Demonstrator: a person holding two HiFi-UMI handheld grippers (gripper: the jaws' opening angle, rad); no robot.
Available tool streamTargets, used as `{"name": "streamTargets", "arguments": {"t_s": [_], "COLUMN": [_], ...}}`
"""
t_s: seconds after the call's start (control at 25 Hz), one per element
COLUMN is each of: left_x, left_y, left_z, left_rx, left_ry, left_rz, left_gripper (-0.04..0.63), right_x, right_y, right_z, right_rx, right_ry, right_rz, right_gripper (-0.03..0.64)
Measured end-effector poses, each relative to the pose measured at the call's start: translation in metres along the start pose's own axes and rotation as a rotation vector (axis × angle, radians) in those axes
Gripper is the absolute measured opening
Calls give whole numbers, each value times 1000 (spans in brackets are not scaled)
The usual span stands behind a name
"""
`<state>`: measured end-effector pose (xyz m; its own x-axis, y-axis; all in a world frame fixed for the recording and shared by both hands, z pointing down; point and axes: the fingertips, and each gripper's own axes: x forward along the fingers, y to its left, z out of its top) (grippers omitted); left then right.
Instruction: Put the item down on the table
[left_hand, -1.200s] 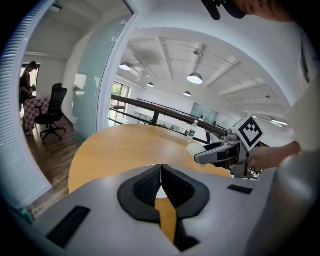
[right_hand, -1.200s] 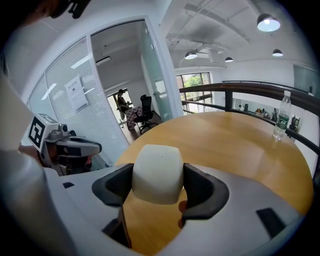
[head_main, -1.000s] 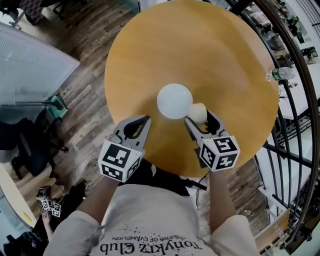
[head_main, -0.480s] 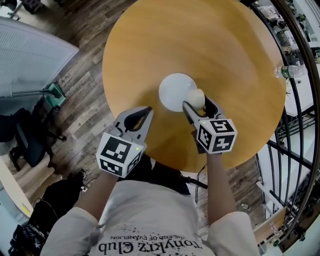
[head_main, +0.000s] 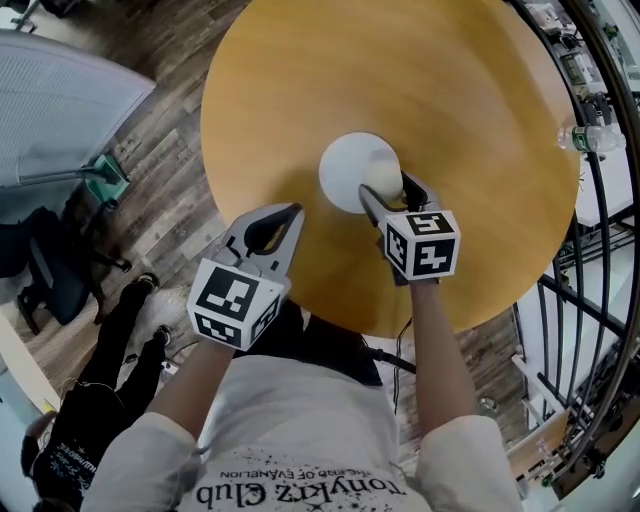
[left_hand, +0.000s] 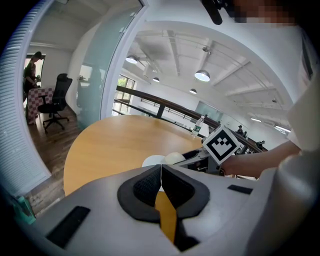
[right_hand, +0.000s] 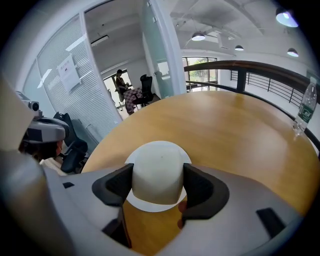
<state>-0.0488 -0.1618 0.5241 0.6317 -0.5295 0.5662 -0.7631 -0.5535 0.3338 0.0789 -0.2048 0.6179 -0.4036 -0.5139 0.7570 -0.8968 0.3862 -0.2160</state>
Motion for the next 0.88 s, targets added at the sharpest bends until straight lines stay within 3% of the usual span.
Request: {"name": "streamTargets", "arguments": {"t_s": [0.88], "left_x": [-3], "left_y": [15], "left_z": [-21], "left_rx": [-42], "left_ry": [23], "left_rz": [31], "left_gripper": [25], "right_x": [49], "right_y": [7], "right_z": [-13], "right_rx": [-77], "right_ry": [135], "right_rz": [-7], "right_gripper": [322]}}
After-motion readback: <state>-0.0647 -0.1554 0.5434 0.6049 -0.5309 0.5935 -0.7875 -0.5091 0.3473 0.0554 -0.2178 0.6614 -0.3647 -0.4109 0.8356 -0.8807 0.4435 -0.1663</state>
